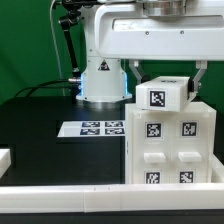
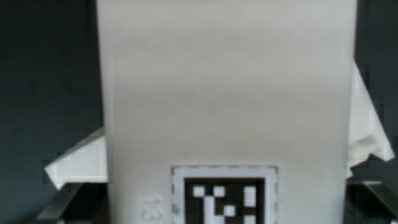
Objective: Assemble cabinet
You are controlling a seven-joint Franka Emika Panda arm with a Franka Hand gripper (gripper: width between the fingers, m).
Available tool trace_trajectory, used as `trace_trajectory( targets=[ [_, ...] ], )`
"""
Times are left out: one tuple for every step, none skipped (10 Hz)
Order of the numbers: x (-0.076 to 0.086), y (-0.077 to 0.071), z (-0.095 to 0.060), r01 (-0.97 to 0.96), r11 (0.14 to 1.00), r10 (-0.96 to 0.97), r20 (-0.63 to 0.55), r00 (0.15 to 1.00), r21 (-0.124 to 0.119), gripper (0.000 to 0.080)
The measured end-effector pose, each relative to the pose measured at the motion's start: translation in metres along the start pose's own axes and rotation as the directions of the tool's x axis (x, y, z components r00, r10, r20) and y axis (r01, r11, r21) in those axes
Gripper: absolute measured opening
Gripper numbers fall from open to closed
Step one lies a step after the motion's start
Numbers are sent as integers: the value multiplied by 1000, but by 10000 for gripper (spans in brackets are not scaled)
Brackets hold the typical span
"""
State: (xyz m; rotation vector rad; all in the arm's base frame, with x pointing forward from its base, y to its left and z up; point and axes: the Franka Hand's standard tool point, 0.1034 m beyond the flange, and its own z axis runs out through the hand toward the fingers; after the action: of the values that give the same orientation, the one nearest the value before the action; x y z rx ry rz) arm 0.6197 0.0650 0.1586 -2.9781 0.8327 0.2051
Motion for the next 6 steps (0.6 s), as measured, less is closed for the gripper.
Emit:
trace_trajectory(
  targets=[
    [0, 0, 0, -76, 997, 76, 0, 997, 0, 560],
    [0, 0, 0, -157, 988, 157, 0, 988, 0, 560],
    [0, -1, 0, -256, 967, 256, 0, 967, 1, 560],
    [0, -2, 0, -354, 935, 354, -4, 935, 7, 560],
    [1, -2, 0, -431, 902, 431, -8, 902, 14, 560],
    [1, -2, -1, -479, 877, 480, -8, 877, 17, 560]
  ],
)
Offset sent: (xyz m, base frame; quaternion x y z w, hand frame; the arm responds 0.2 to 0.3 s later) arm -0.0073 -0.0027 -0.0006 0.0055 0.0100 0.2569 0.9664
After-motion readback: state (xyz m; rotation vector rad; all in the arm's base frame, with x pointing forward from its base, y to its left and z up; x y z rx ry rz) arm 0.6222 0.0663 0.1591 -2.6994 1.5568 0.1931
